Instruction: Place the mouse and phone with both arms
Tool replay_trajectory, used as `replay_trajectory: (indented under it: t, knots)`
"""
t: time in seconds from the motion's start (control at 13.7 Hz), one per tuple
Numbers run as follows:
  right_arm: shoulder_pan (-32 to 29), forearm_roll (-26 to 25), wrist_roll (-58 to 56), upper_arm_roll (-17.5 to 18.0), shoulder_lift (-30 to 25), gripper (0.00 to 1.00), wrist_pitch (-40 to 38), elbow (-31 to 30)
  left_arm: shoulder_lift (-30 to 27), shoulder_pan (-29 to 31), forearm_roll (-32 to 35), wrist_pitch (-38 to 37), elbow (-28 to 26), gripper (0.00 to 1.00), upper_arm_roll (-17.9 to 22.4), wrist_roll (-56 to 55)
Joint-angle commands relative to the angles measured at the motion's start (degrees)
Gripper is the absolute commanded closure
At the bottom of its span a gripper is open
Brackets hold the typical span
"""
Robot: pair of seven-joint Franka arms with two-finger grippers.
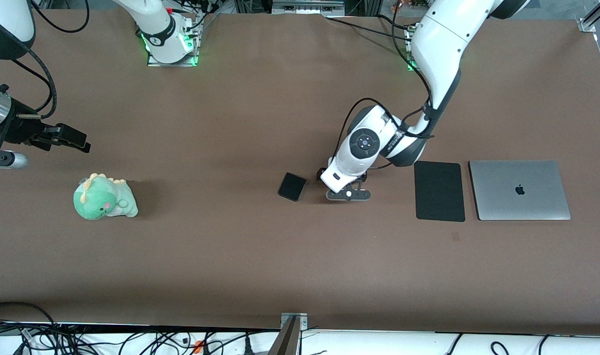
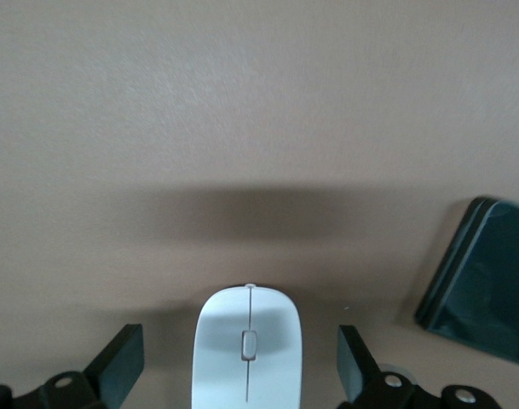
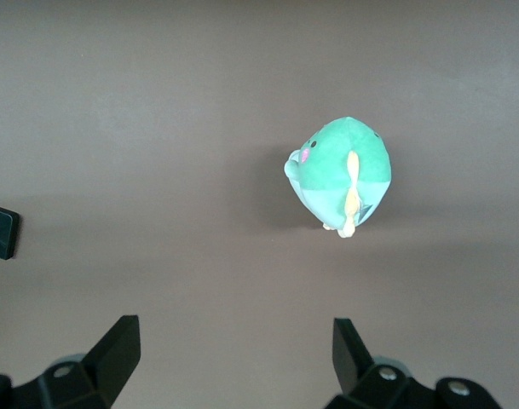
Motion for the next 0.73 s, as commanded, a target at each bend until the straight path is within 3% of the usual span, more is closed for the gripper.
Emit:
replay_trajectory:
  t: [0.0, 0.36, 0.51, 0.58, 0.66]
  knots:
    - [-1.43, -0.81, 0.01, 0.12, -0.04, 0.00, -0.20, 0.89, -1.36, -1.07, 3.81, 0.88, -3.09, 0.00, 0.43, -1.57]
    - [-0.48, -0.55, -0.60, 0.56, 3.03, 0.00, -3.78, 0.36, -0.84, -2.48, 3.81, 1.76, -3.63, 0.00, 0.43, -1.57]
    - [1.11, -0.55, -1.12, 0.65, 4.69, 0.00, -6.79, 0.36, -0.49, -2.65, 3.81, 2.20, -3.80, 0.42, 0.43, -1.57]
    - [1.98, -0.38, -1.47, 0.65, 6.70, 0.00, -7.49, 0.45, -0.66, -2.57, 3.81, 2.12, -3.89, 0.59, 0.34, -1.57]
    - [3.04, -0.55, -1.39, 0.74, 7.33, 0.00, -8.19, 0.36, -0.92, -2.30, 3.81, 2.03, -3.80, 0.70, 0.34, -1.40]
